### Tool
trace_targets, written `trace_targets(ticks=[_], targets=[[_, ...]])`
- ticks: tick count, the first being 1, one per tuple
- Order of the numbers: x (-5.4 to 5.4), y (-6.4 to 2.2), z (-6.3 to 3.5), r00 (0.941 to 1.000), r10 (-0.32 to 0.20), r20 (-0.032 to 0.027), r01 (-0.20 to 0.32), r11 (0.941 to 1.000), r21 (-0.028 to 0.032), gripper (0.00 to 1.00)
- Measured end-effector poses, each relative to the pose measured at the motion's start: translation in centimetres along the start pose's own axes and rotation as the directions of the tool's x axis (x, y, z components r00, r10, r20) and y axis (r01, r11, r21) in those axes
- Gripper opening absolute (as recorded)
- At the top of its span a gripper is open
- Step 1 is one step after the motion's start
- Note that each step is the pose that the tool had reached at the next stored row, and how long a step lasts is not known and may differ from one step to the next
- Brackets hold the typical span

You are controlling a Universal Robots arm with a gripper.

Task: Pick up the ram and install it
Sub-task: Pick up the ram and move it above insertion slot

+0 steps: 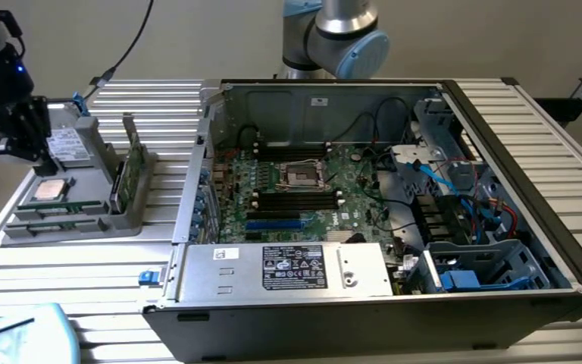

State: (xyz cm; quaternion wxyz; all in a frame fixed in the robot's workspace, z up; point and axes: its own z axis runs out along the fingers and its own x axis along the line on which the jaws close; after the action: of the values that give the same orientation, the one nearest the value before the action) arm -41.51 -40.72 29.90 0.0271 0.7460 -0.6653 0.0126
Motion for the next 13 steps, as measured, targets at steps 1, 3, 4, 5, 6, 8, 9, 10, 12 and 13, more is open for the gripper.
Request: trace_targets(ticks=[1,3,4,5,6,8,9,10,12,13], targets=[[0.00,0.00,0.03,0.9998,-0.019,-0.0005,0.019,0.9998,0.0009,0.10],[-0.01,0.02,0.07,0.9985,-0.054,-0.0014,0.054,0.9985,0.0028,0.10],[-0.02,0.08,0.09,0.9979,-0.064,-0.0015,0.064,0.9979,0.0037,0.10],[-0.02,0.09,0.08,0.9977,-0.067,-0.0016,0.067,0.9977,0.0038,0.10],[-0.02,0.09,0.08,0.9977,-0.068,-0.0017,0.068,0.9977,0.0038,0.10],[-0.01,0.12,0.07,0.9977,-0.068,-0.0016,0.068,0.9977,0.0037,0.10],[-0.03,0.24,0.08,0.9977,-0.068,-0.0001,0.068,0.9977,0.0039,0.10],[-0.06,0.41,0.10,0.9978,-0.066,0.0023,0.066,0.9978,0.0044,0.10],[-0.09,0.72,0.11,0.9980,-0.063,0.0043,0.063,0.9980,0.0044,0.10],[-0.11,0.92,0.14,0.9981,-0.061,0.0045,0.061,0.9981,0.0045,0.10]])
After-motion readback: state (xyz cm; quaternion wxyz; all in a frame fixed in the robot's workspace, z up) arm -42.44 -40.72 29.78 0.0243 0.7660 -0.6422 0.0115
